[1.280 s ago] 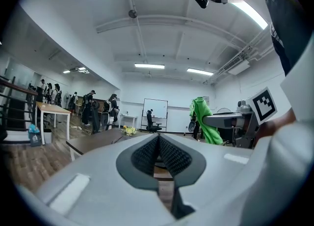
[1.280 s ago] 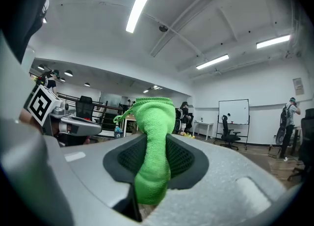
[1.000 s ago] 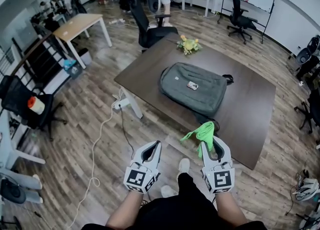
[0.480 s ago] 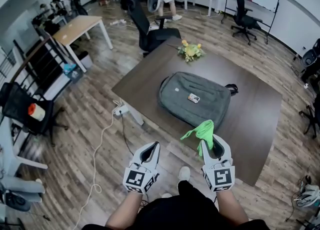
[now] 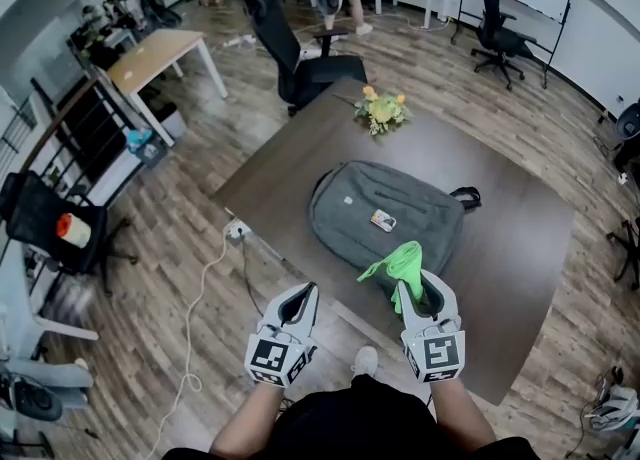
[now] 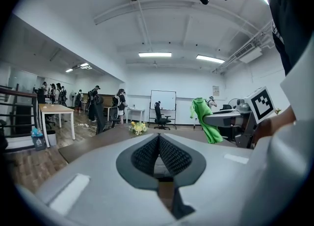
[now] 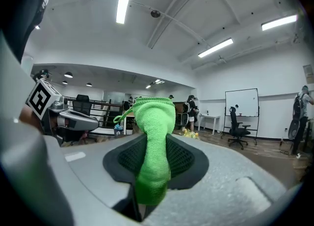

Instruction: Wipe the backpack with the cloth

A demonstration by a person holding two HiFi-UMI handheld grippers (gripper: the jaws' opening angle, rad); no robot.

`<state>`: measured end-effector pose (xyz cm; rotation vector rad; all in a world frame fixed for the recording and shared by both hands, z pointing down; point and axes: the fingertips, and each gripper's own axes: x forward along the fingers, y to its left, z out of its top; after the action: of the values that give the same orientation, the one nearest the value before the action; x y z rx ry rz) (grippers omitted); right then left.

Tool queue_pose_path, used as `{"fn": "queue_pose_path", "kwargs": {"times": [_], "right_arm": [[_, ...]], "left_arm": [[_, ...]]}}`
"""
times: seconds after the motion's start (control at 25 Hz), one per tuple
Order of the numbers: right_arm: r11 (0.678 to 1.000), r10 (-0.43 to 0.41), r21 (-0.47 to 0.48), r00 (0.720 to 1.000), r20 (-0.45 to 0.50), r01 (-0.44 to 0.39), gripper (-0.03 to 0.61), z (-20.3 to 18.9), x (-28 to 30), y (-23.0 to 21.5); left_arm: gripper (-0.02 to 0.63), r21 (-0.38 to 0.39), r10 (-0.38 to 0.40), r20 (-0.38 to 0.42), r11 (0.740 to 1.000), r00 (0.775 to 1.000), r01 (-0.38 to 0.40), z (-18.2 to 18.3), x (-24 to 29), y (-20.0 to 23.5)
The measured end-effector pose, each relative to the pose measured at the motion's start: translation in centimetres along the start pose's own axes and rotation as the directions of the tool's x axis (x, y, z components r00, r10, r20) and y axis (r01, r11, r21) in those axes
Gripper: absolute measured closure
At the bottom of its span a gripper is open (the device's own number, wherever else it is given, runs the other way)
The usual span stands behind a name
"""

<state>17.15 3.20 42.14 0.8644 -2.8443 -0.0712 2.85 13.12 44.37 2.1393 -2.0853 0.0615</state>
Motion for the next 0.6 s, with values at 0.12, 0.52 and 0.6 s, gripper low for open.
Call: {"fn": "queue_pose_path", "kwargs": {"times": [0.12,0.52,0.6], "right_arm": [[1.0,0.009,0.026,1.0,0.005,-0.009,0.468,-0.1,1.4,-1.4],[0.999,0.009,0.052,1.0,0.019,-0.01,0.468,-0.4,4.1,-4.3],[0.998,0.002,0.058,1.0,0.02,-0.004,0.468,-0.5,4.6,-4.5]], "left_arm": [[0.595,0.019,0.02,-0.022,1.0,1.0,-0.02,0.2,1.6,0.5],[0.595,0.03,0.05,-0.034,0.998,0.998,-0.049,1.0,5.0,2.0],[0.595,0.028,0.045,-0.034,0.999,0.998,-0.044,1.0,5.8,2.5]]}}
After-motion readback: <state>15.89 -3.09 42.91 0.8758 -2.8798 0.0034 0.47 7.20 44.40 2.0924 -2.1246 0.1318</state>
